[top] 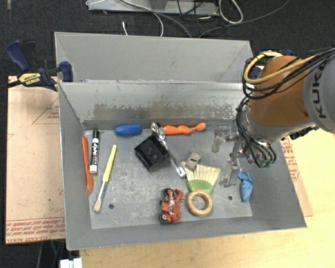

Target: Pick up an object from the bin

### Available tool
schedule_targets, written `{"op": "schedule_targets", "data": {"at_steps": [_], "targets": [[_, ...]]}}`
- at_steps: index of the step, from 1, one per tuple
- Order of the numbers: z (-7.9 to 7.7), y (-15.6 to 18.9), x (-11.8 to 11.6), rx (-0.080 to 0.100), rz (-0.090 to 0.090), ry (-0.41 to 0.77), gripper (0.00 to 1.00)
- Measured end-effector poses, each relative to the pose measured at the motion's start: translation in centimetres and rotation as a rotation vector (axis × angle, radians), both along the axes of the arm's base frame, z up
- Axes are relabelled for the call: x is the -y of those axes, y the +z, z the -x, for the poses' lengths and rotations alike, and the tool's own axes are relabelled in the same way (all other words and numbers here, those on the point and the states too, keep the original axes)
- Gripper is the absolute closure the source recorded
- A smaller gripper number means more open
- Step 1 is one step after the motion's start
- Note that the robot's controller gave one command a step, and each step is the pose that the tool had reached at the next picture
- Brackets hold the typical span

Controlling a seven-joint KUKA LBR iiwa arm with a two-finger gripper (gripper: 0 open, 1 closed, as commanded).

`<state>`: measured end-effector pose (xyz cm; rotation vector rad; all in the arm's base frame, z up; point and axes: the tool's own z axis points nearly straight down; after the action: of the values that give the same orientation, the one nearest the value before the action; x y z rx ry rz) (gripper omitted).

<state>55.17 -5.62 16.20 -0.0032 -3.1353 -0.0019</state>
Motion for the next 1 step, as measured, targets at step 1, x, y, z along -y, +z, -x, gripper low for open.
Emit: {"op": "schedule_targets", "data": {"at_steps": [1], "targets": [[-0.16, 0.45, -0.03, 0.008, 0.001, 0.002, 0.00]]}}
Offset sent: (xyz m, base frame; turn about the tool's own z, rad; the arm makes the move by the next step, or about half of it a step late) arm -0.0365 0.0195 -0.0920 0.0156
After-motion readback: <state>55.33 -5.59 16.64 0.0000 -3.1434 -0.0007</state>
